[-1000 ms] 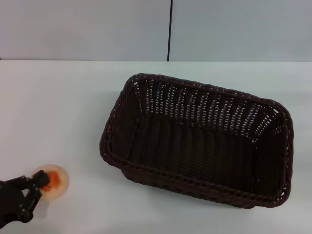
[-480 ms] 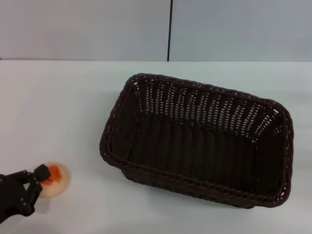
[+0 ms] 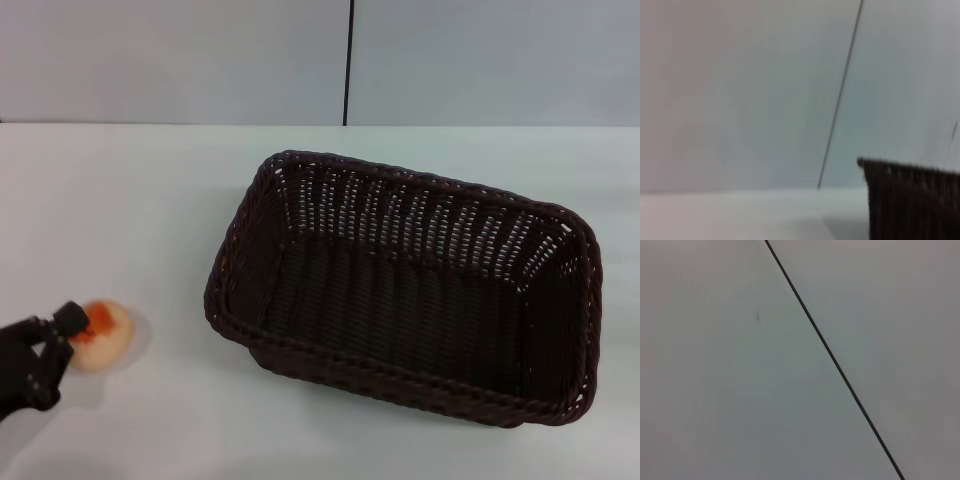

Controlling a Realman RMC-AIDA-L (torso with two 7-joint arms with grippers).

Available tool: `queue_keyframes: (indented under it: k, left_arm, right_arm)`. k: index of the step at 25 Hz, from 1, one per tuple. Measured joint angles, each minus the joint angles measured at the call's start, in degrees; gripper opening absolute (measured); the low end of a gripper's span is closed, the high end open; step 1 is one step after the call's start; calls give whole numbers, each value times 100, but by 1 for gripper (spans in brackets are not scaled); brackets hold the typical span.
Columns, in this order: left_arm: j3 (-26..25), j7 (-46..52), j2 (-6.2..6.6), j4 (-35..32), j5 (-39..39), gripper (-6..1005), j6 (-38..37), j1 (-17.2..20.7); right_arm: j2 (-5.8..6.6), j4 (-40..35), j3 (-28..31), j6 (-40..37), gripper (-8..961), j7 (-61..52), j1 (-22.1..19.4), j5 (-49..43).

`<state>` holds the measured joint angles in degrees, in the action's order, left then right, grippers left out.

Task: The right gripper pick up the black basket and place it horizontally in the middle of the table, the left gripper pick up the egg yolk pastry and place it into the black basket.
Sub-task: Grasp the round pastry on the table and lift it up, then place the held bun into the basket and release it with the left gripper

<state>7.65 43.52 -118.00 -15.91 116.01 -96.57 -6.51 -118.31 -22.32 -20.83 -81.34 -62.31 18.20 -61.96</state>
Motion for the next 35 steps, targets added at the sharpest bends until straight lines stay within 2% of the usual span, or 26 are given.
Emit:
queue_keyframes:
  k: [2, 6, 10, 11, 12, 13, 14, 15, 16, 19, 21, 22, 28, 35]
  left_arm:
    - [0, 0, 0, 0, 0, 10, 0, 0]
    - [-303, 206, 3, 285, -658, 10, -488, -145]
    - [-303, 206, 3, 285, -658, 8, -488, -145]
    - [-519, 371, 4, 656, -844, 7, -945, -514]
    - [-519, 371, 4, 656, -844, 7, -945, -514]
    - [-447, 399, -6, 992, -731, 6, -1094, -935]
    - [-447, 399, -6, 992, -731, 6, -1094, -935]
    - [-396, 401, -14, 1080, -675, 6, -1103, -1066]
    - [-138, 398, -41, 1213, -527, 6, -1061, -1420]
    - [57, 391, -45, 1264, -494, 6, -1018, -1589]
    - [613, 379, -47, 1258, -482, 7, -828, -1856]
    - [613, 379, -47, 1258, -482, 7, -828, -1856]
    - [1508, 330, -49, 1078, -481, 9, -360, -2000]
    - [1636, 379, -35, 1037, -437, 14, -38, -1965]
  right_arm:
    - [2, 0, 0, 12, 578, 0, 0, 1]
    - [2, 0, 0, 14, 578, 0, 0, 1]
    - [-18, 6, -15, 14, 578, 0, 0, 1]
    - [-23, 21, -21, 14, 578, 0, 0, 1]
    - [-23, 21, -21, 14, 578, 0, 0, 1]
    - [-24, 45, -17, 14, 578, 0, 5, 1]
    - [-24, 74, -12, 14, 578, 0, 14, 1]
    - [-23, 118, -10, 14, 578, 0, 27, 0]
    - [-17, 158, -6, 14, 578, 1, 39, -2]
    - [-7, 227, -4, 14, 578, 10, 66, -13]
    - [-7, 242, -2, 14, 578, 41, 69, -13]
    - [-8, 256, -2, 14, 578, 73, 70, -13]
    - [-14, 375, 0, 34, 578, 279, 93, -12]
    - [-5, 452, -3, 87, 578, 369, 200, -12]
